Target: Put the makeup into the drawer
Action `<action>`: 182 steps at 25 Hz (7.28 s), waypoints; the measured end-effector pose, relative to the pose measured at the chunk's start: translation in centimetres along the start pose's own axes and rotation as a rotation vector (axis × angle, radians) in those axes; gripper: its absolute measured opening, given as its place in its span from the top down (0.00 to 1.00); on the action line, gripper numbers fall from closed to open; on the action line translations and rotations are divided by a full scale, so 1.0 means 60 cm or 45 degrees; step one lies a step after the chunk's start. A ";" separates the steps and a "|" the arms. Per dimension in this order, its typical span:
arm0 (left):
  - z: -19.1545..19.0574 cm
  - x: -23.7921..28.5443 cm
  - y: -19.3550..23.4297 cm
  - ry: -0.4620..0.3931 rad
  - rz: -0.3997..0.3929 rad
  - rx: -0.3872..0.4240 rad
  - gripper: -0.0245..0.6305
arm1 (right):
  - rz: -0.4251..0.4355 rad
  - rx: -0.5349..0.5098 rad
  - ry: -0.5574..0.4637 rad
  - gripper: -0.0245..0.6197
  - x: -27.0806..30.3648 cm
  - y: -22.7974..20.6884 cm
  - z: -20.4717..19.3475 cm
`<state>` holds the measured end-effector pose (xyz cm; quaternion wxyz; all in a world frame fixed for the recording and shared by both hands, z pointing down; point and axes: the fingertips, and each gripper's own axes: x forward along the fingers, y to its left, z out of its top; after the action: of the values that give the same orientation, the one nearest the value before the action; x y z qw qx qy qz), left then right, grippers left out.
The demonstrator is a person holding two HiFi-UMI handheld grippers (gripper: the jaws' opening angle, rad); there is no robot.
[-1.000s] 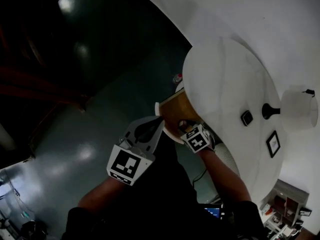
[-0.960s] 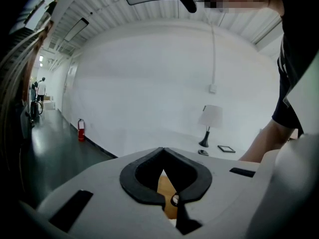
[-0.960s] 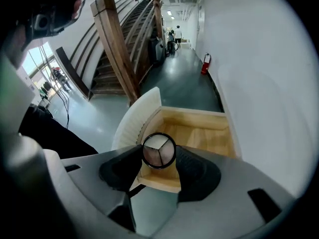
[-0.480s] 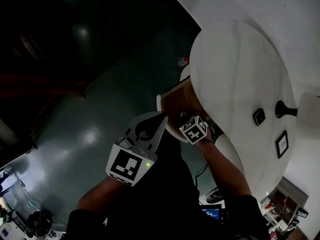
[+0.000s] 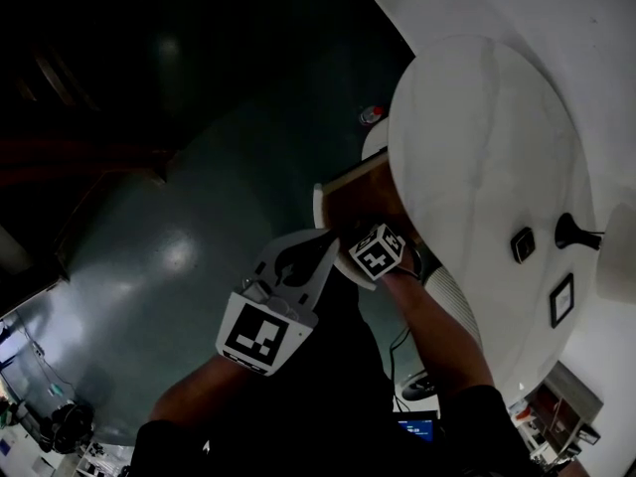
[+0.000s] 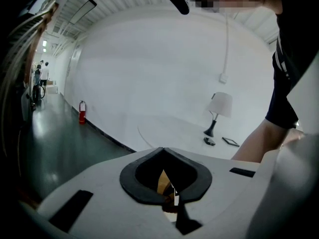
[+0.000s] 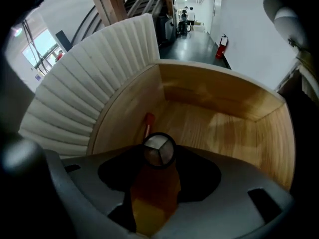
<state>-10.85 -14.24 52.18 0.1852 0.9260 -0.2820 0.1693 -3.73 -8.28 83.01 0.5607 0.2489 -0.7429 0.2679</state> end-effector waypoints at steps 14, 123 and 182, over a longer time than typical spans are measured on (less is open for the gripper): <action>-0.026 -0.008 0.017 0.018 0.041 -0.047 0.95 | 0.011 -0.008 0.118 0.63 0.042 -0.011 -0.001; 0.255 0.117 -0.387 -0.203 -0.268 0.253 0.95 | -0.394 0.697 -0.869 0.92 -0.706 -0.169 -0.304; 0.213 0.201 -0.335 -0.084 -0.057 0.097 0.95 | -0.206 0.321 -0.213 0.54 -0.454 -0.322 -0.358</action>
<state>13.04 -9.84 41.06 0.1440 0.9435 -0.2606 0.1452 30.99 -6.01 63.86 0.4810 0.3978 -0.7249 0.2913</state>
